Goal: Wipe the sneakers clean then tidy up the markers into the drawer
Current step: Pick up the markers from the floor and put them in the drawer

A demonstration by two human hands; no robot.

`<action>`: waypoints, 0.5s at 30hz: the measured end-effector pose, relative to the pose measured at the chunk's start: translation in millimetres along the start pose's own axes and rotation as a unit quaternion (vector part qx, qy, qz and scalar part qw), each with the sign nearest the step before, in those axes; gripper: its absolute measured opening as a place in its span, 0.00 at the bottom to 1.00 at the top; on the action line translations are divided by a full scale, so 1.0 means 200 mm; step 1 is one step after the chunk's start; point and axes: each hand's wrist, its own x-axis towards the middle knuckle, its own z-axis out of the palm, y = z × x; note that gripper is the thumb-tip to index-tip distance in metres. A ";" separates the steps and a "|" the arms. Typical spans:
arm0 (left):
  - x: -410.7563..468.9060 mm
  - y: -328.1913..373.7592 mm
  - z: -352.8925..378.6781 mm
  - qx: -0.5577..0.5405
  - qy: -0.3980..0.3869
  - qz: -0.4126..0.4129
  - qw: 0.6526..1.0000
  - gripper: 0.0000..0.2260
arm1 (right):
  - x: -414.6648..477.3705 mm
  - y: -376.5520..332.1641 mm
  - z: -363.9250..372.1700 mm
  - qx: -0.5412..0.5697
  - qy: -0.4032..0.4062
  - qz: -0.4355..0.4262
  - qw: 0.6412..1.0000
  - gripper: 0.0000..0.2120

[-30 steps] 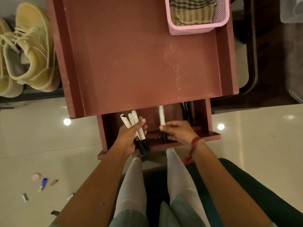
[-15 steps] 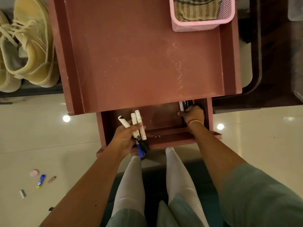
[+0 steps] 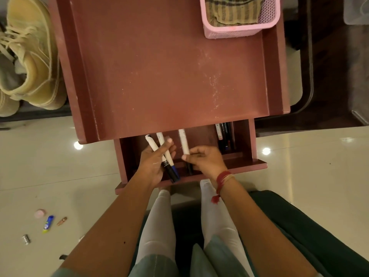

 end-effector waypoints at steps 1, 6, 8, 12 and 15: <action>0.01 0.00 0.00 -0.015 0.016 -0.006 1.000 0.08 | 0.03 -0.01 -0.05 -0.001 0.037 0.007 0.999 0.10; 0.05 0.02 0.00 -0.046 0.033 -0.053 0.997 0.06 | 0.28 -0.01 -0.25 -0.112 0.205 -0.009 0.972 0.14; 0.05 0.02 0.00 -0.049 0.019 -0.051 0.997 0.08 | 0.39 0.02 -0.26 -0.166 0.222 -0.003 0.961 0.13; 0.06 0.02 -0.01 -0.038 0.007 -0.039 0.998 0.09 | 0.51 0.06 -0.26 -0.239 0.242 0.009 0.940 0.15; 0.07 0.00 -0.03 -0.020 -0.001 -0.023 1.000 0.07 | 0.54 0.07 -0.29 -0.257 0.247 0.014 0.934 0.17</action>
